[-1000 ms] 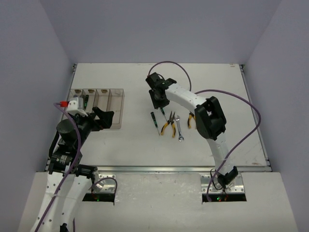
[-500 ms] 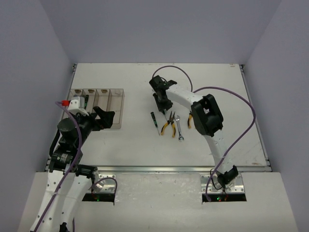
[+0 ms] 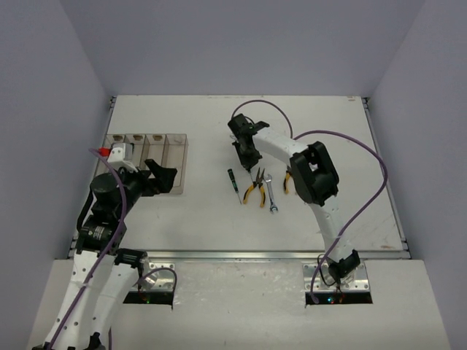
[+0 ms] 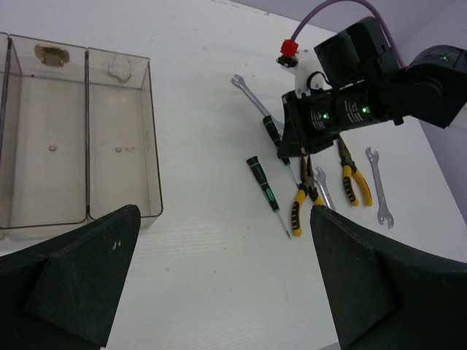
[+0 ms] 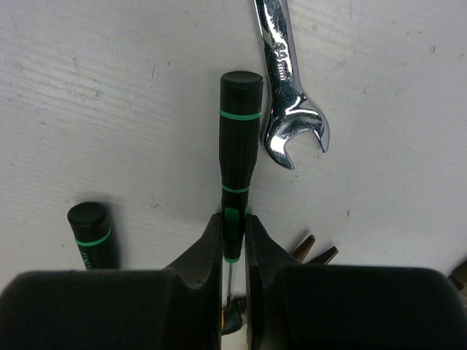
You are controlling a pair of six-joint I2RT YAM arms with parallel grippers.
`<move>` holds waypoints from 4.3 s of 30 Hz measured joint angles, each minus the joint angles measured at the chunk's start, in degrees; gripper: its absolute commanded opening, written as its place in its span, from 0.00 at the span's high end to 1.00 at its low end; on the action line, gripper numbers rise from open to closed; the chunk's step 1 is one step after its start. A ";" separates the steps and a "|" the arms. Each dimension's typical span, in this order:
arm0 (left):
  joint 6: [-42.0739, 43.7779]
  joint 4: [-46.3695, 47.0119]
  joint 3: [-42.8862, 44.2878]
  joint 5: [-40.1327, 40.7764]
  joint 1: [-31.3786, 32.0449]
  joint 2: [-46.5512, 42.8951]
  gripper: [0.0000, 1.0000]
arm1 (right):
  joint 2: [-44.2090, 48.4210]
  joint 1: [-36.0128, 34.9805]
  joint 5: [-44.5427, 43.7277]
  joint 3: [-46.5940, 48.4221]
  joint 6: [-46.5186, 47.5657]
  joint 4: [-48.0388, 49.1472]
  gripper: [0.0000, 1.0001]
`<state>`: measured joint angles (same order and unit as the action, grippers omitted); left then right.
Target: Sort the tools into containers
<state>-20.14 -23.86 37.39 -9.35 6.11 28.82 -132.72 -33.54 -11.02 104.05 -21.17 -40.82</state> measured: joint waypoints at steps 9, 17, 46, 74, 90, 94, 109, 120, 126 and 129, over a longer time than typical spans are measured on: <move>-12.30 21.84 -7.25 -18.14 0.22 4.63 0.00 | 21.41 0.05 12.78 -15.41 0.09 4.02 1.00; -26.55 50.35 -13.50 -24.88 3.98 14.12 0.03 | 46.62 -0.07 41.75 -35.84 -0.60 20.89 1.00; -27.90 68.45 -9.69 -16.93 19.76 27.47 1.00 | 52.52 -1.44 61.68 -41.72 -7.15 38.84 0.01; 38.33 36.09 18.71 44.81 -5.84 62.64 0.92 | 73.07 22.51 19.70 -64.30 0.79 24.75 0.01; 36.46 33.20 17.19 40.57 -7.38 67.56 0.00 | 73.00 22.53 23.65 -65.04 0.56 25.46 0.01; 24.86 17.66 35.36 39.31 -6.85 68.02 0.00 | 72.95 22.55 23.85 -65.05 0.45 25.62 0.01; -13.91 10.90 26.04 40.80 30.91 62.44 0.00 | 72.65 22.54 17.67 -64.70 -4.44 22.25 0.01; -33.28 4.08 28.53 48.09 38.93 76.28 0.20 | 70.20 22.53 16.08 -64.48 -4.85 21.19 0.01; -36.93 3.42 32.44 48.76 39.36 83.14 0.33 | 69.99 22.55 16.06 -64.48 -4.83 21.07 0.01; -37.10 2.66 33.82 49.49 39.59 85.84 0.54 | 69.82 22.55 16.04 -64.48 -4.83 21.07 0.01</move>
<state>-57.24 -21.21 71.20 40.14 45.70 114.66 -62.91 -10.99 5.02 39.57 -26.00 -19.75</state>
